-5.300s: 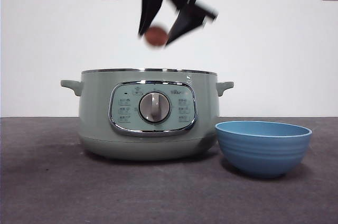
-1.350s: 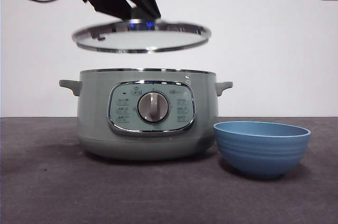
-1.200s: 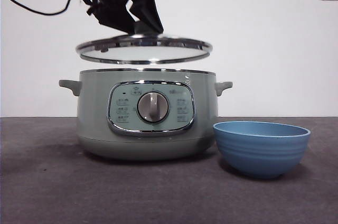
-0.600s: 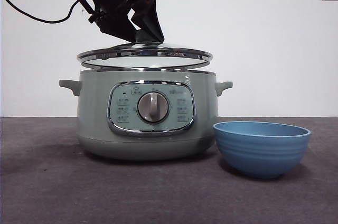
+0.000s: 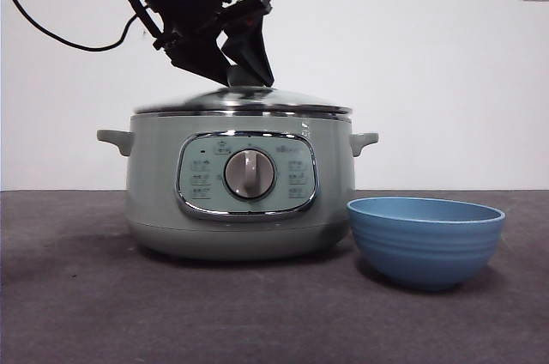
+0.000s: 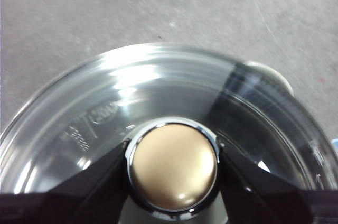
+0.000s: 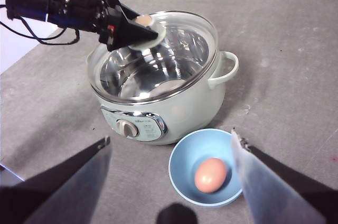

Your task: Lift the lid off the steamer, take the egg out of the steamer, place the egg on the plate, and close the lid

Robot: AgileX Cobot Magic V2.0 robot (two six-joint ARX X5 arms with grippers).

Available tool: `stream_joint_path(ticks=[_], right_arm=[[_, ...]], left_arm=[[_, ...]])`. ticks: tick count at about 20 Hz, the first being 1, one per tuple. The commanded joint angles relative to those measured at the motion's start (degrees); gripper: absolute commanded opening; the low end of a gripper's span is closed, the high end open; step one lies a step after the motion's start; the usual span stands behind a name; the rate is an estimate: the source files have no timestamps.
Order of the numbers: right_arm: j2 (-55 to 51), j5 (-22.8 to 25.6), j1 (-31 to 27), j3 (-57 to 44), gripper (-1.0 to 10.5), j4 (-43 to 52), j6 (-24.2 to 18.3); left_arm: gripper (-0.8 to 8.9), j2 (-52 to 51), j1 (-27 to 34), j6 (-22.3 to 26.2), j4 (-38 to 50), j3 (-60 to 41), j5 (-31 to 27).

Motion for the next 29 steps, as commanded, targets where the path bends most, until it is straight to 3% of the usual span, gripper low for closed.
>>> stream_joint_path(ticks=[1, 12, 13, 15, 16, 24, 29], right_arm=[[-0.2, 0.0, 0.1, 0.0, 3.8, 0.3, 0.4], [-0.2, 0.0, 0.1, 0.0, 3.8, 0.3, 0.3], [-0.2, -0.1, 0.1, 0.0, 3.8, 0.3, 0.3], [-0.2, -0.1, 0.1, 0.0, 3.8, 0.2, 0.3], [-0.2, -0.1, 0.1, 0.0, 3.8, 0.2, 0.3], [-0.1, -0.1, 0.1, 0.0, 3.8, -0.4, 0.2], [-0.1, -0.3, 0.2, 0.0, 3.8, -0.9, -0.1]], left_arm=[[-0.08, 0.9, -0.7, -0.4, 0.5, 0.3, -0.3], [0.17, 0.9, -0.5, -0.4, -6.0, 0.3, -2.1], [1.4, 0.9, -0.5, -0.4, -5.9, 0.3, -2.1], [5.01, 0.8, -0.5, -0.4, -5.4, 0.3, -2.1], [5.48, 0.8, -0.5, -0.4, -5.3, 0.3, -2.1], [5.44, -7.1, -0.3, -0.4, -6.3, 0.3, -2.1], [5.33, -19.5, -0.3, -0.9, -14.4, 0.3, 0.0]])
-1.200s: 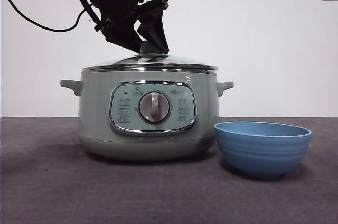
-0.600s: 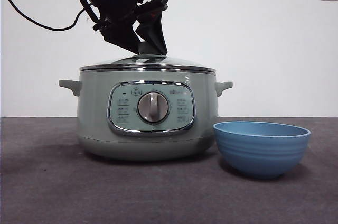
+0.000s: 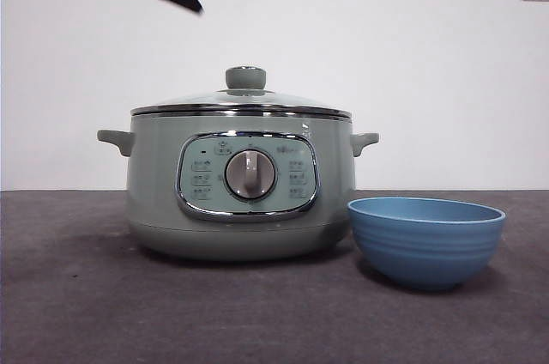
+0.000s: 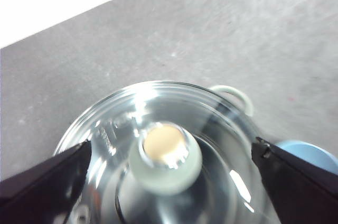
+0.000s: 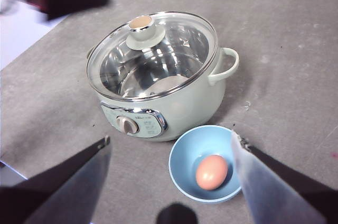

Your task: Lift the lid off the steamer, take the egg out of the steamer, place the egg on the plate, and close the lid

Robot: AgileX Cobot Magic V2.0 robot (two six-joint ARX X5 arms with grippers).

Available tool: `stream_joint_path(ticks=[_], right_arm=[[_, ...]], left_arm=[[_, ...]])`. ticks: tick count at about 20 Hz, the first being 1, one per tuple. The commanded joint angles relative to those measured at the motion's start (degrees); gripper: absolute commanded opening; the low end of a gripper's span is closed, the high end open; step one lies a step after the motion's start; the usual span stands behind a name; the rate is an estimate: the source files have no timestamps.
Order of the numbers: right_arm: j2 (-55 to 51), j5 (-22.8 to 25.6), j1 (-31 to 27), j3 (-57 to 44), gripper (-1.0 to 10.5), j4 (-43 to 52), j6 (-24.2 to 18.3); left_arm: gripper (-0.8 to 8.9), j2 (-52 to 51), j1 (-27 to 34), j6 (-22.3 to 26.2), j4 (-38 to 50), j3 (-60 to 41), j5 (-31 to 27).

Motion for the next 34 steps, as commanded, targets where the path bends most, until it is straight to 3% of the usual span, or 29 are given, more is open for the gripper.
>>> stream_joint_path(ticks=[1, 7, 12, 15, 16, 17, 19, 34], right_arm=[[-0.1, -1.3, 0.1, 0.0, 3.8, -0.9, -0.2], [0.0, -10.3, 0.1, 0.0, 3.8, -6.5, -2.2], [0.0, -10.6, 0.1, 0.0, 3.8, -10.2, -2.2], [0.0, -10.6, 0.1, 0.0, 3.7, -11.1, -2.2], [0.0, -10.6, 0.1, 0.0, 3.6, -11.5, -2.2], [0.0, -10.6, 0.1, 0.0, 2.9, -11.8, -2.1], [0.0, -10.6, 0.1, 0.0, 0.0, -12.6, -2.2], [0.0, -10.3, 0.1, 0.0, 0.0, -13.0, -2.2]], left_arm=[[5.33, -6.5, -0.1, -1.1, -6.1, -0.5, 2.6], [5.3, -22.7, -0.1, -4.6, -25.4, -0.5, 10.3], [5.2, -28.8, -0.1, -4.9, -37.1, -0.5, 12.4], [2.55, -29.3, -0.1, -4.7, -42.2, -0.5, 13.1], [1.11, -29.3, -0.1, -4.4, -43.2, -0.5, 13.1], [0.02, -29.3, -0.1, -4.4, -43.6, -0.5, 13.1], [-0.08, -29.3, -0.1, -4.2, -43.5, -0.5, 13.1], [-0.04, -29.2, -0.1, -4.2, -43.1, -0.5, 12.8]])
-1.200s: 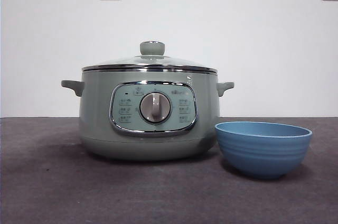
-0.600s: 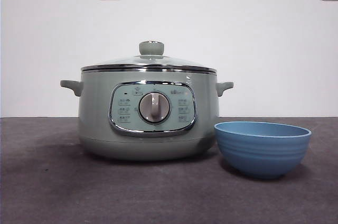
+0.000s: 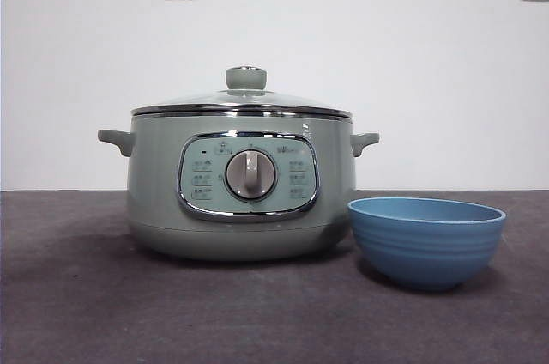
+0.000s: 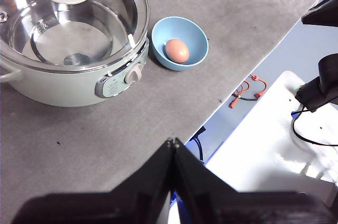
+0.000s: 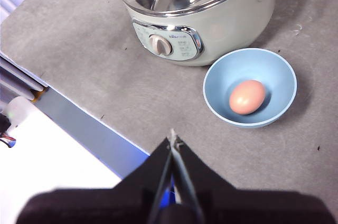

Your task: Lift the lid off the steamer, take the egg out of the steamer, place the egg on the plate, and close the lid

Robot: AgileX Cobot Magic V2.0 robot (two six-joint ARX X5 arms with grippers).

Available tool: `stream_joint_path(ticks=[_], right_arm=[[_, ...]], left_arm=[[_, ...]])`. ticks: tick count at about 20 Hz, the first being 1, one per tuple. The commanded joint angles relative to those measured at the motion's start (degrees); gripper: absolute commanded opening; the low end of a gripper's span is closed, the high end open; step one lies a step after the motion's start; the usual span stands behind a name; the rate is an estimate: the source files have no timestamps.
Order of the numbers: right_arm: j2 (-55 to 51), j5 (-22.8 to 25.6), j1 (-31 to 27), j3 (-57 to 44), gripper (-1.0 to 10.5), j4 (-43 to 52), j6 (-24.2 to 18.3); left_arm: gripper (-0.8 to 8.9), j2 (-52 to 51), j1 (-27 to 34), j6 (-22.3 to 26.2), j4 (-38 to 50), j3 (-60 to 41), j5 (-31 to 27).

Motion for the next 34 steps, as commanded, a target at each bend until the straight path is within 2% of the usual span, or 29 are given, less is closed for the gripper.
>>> stream_joint_path(ticks=[1, 5, 7, 9, 10, 12, 15, 18, 22, 26, 32, 34], right_arm=[[0.0, 0.1, 0.1, 0.0, 0.0, 0.2, -0.4], [0.0, 0.1, 0.1, 0.0, 0.0, 0.2, -0.4], [0.0, 0.1, 0.1, 0.0, 0.0, 0.2, -0.4], [0.0, 0.1, 0.1, 0.0, 0.0, 0.2, -0.4], [0.0, 0.1, 0.1, 0.0, 0.0, 0.2, -0.4], [0.0, 0.1, 0.1, 0.0, 0.0, 0.2, -0.4], [0.0, 0.1, 0.1, 0.0, 0.0, 0.2, -0.4], [0.0, 0.1, 0.1, 0.0, 0.0, 0.2, -0.4], [0.0, 0.1, 0.1, 0.0, 0.0, 0.2, -0.4], [0.0, 0.1, 0.1, 0.0, 0.0, 0.2, -0.4], [0.0, 0.1, 0.1, 0.0, 0.0, 0.2, -0.4], [0.0, 0.1, 0.1, 0.0, 0.0, 0.2, -0.4]], left_arm=[[-0.04, -0.1, -0.1, 0.3, 0.5, -0.5, 0.0], [-0.04, -0.2, 0.0, 0.9, 2.8, -0.5, -1.9], [-0.04, -1.1, 2.0, 6.8, 9.0, -0.6, -4.7], [-0.04, -3.5, 7.3, 14.5, 22.6, -2.4, -3.4], [-0.04, -5.5, 10.5, 15.7, 30.6, -4.6, -1.2], [-0.04, -10.0, 16.6, 15.5, 43.7, -11.1, 2.0], [-0.04, -18.7, 24.1, 15.5, 61.7, -26.7, 1.1], [-0.04, -26.4, 27.9, 15.3, 72.8, -42.6, -1.9], [-0.04, -34.8, 29.9, 13.6, 74.9, -57.4, -8.5], [-0.04, -41.4, 31.1, 11.5, 74.9, -66.8, -13.8], [-0.04, -49.3, 31.5, 8.7, 74.6, -77.3, -16.6], [-0.04, -51.3, 31.5, 8.8, 70.5, -78.5, -16.7]])
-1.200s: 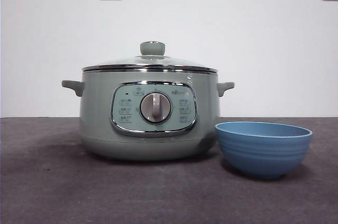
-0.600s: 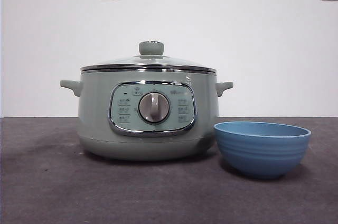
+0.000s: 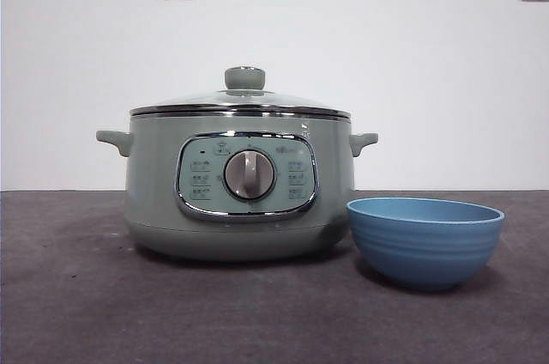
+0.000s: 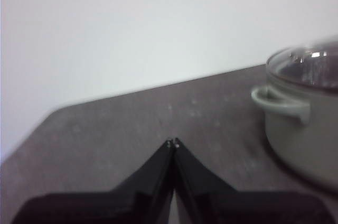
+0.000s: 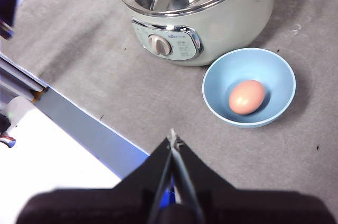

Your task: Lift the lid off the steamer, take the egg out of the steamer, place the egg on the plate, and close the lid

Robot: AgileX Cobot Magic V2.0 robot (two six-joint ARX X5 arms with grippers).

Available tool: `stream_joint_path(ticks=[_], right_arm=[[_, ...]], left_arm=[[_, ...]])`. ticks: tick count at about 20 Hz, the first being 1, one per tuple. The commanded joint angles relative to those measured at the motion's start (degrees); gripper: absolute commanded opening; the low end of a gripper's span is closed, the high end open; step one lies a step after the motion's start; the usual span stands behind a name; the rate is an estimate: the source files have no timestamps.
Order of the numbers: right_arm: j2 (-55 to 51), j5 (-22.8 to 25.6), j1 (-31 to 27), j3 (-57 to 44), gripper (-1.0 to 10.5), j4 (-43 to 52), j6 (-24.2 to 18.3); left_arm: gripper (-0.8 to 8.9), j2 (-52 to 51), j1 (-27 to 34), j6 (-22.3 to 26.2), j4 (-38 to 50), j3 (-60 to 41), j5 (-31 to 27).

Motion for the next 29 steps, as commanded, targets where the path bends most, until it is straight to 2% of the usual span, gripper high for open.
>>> stream_joint_path(ticks=[1, 4, 7, 24, 27, 29], right_arm=[[0.0, 0.1, 0.1, 0.0, 0.0, 0.2, -0.4], [0.0, 0.2, 0.1, 0.0, 0.0, 0.2, -0.4], [0.0, 0.2, 0.1, 0.0, 0.0, 0.2, -0.4], [0.0, 0.3, 0.1, 0.0, 0.0, 0.2, -0.4], [-1.1, 3.6, -2.0, 0.0, 0.0, 2.9, -4.6], [-2.5, 4.3, -7.0, -1.1, 0.0, 8.8, -6.3]], left_arm=[[-0.04, -1.0, 0.2, -0.6, -4.6, -0.8, -0.6], [-0.04, -1.0, 0.2, -0.9, -12.6, -0.8, -1.2], [-0.03, -1.0, 0.2, -5.5, -12.3, -0.8, -1.2], [-0.03, -1.0, 0.2, -5.6, -11.8, -0.8, -1.4], [-0.03, -1.0, 0.2, -5.6, -11.8, -0.8, -1.4], [-0.03, -1.0, 0.2, -5.6, -11.8, -0.8, -1.4]])
